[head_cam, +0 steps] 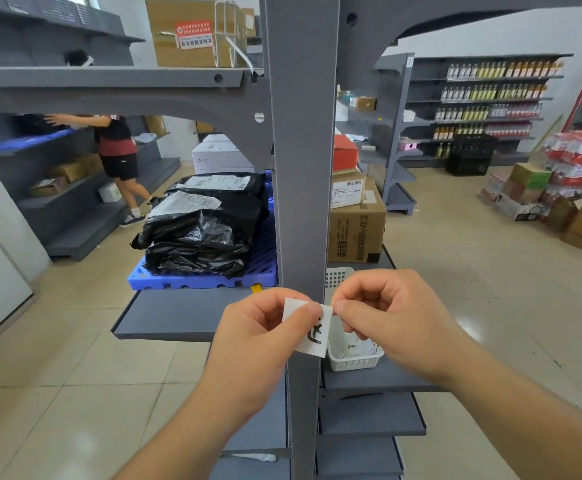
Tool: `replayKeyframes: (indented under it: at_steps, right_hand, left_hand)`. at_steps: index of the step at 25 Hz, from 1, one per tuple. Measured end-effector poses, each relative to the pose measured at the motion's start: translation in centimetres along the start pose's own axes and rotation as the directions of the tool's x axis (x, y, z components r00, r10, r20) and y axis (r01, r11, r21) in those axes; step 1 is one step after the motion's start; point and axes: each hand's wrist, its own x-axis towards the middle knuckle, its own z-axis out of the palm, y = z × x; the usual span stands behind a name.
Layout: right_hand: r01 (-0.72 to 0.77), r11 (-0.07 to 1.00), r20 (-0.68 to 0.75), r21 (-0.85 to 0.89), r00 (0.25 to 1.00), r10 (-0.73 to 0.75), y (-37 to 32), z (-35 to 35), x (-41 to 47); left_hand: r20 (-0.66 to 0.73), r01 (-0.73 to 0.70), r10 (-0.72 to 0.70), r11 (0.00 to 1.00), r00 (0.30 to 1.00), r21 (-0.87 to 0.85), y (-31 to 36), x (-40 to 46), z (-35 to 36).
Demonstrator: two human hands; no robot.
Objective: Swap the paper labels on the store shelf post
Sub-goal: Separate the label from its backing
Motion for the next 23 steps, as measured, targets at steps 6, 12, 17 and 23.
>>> replayKeyframes:
  at_steps: [6, 12, 17, 23]
  right_hand:
    - [0.013, 1.0, 0.004, 0.004, 1.0, -0.013, 0.3, 0.04, -0.07]
    - [0.024, 1.0, 0.009, -0.006, 1.0, -0.024, 0.41, -0.03, -0.1]
    - [0.025, 1.0, 0.006, -0.005, 1.0, -0.025, 0.36, -0.13, -0.12]
    - [0.019, 1.0, 0.005, -0.011, 1.0, -0.019, 0.32, -0.11, 0.03]
  left_hand:
    - [0.008, -0.002, 0.002, 1.0, 1.0, 0.006, 0.1, -0.18, 0.12]
    - [0.001, 0.002, -0.002, 1.0, 1.0, 0.022, 0.2, -0.24, 0.26]
    - [0.001, 0.0, 0.0, 1.0, 1.0, 0.026, 0.19, -0.2, 0.38]
    - [0.013, -0.006, 0.005, 0.999, 1.0, 0.04, 0.19, -0.16, 0.33]
